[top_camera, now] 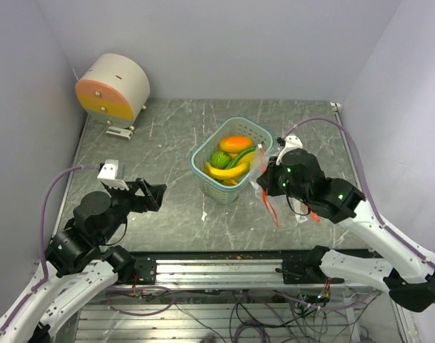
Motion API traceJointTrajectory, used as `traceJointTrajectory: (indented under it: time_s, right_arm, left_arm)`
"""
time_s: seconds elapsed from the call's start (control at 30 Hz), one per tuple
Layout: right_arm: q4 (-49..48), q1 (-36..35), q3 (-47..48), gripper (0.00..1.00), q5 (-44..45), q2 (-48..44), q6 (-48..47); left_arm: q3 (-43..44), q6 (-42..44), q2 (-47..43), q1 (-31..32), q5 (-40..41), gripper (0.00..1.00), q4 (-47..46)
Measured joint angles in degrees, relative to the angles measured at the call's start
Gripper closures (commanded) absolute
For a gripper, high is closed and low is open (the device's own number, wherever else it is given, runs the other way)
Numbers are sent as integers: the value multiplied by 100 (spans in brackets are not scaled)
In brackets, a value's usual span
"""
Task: Place the food in the zip-top bag and seal the zipper
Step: Pick up the zipper food storage bag at the center of the board.
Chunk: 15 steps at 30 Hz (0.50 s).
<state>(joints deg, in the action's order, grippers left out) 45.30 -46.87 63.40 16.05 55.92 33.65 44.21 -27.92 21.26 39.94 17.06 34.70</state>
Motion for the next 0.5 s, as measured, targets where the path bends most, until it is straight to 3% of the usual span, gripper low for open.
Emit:
traceJointTrajectory:
  time_s: [0.2,0.3,0.5]
  right_arm:
    - [-1266,-472,149,100,-946,122,-7]
    - [-1886,-564,149,100,-1043,573,-4]
    - [-2765,-575,72,100,-1032,1499,20]
  left_arm:
    - [-162,-363,258,2,-400,2,-671]
    - [-245,-542,531,2,-732,12,-1034]
    - [-492,-782,1143,2,-1547,17,-2212]
